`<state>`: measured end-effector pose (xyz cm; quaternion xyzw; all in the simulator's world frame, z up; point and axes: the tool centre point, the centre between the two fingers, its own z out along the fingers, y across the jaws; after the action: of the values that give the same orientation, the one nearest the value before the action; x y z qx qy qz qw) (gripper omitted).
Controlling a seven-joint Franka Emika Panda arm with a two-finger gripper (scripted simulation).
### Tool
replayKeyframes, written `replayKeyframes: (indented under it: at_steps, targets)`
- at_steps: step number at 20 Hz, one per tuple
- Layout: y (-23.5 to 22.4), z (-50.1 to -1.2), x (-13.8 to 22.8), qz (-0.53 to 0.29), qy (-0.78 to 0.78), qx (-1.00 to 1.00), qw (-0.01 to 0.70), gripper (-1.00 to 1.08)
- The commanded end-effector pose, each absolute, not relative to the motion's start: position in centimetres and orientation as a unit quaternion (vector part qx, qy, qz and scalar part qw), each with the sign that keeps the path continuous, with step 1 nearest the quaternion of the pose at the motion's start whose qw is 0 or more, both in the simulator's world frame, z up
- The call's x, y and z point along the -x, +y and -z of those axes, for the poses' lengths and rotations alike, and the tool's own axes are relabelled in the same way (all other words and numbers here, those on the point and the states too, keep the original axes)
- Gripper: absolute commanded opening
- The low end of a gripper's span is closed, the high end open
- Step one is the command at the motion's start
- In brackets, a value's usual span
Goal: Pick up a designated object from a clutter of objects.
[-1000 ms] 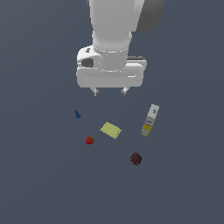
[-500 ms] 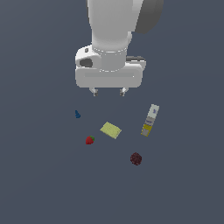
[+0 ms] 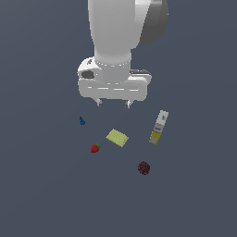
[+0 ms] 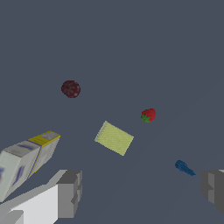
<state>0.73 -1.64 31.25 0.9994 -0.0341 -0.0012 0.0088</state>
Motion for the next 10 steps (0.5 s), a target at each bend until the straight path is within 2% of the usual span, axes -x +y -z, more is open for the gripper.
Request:
replayKeyframes:
  at_steps: [1, 10]
  targets:
    - [-1.9, -30.4, -1.0, 0.002, -0.058, -0.998, 0.006, 1.00]
    - [-3.4, -26.1, -2.5, 0.003, -0.185, -0.983, -0.005, 1.00]
